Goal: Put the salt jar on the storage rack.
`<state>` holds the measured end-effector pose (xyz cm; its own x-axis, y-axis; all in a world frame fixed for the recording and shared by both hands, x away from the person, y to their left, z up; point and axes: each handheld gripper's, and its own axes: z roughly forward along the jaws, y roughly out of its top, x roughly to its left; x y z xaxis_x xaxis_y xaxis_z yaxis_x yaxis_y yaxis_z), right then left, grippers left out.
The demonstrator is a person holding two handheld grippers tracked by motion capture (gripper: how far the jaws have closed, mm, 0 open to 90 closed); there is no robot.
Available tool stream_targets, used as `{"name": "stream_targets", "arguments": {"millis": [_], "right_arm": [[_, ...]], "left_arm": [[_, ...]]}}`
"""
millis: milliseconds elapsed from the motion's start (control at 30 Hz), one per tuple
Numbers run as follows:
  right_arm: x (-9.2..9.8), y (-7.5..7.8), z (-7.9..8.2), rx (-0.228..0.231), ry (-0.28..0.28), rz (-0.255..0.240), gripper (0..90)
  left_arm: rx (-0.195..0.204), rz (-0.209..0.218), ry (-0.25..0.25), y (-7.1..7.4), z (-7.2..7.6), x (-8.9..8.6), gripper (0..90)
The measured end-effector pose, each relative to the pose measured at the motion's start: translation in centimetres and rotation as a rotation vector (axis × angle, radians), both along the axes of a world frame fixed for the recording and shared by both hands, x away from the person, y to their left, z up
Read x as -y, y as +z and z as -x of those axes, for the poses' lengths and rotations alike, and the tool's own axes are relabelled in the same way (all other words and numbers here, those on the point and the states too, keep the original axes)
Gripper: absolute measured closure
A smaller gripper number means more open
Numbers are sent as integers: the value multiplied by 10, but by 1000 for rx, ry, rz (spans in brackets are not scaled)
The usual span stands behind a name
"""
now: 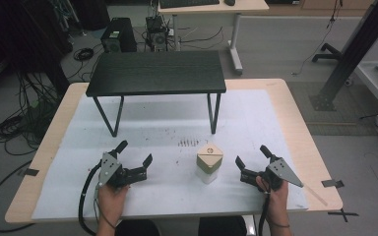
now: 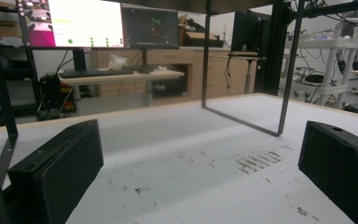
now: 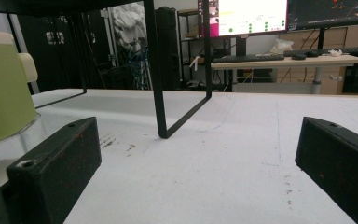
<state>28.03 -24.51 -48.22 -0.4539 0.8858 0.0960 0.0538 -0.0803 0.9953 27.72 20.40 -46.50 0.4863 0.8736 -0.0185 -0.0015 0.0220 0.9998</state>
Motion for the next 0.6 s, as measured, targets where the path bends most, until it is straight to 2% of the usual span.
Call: {"name": "stream_targets", "arguments": {"millis": [600], "right_arm": [[-12,0,20,14,70,34,0]], "left_arm": [[0,0,-1,0,0,0,2]]}}
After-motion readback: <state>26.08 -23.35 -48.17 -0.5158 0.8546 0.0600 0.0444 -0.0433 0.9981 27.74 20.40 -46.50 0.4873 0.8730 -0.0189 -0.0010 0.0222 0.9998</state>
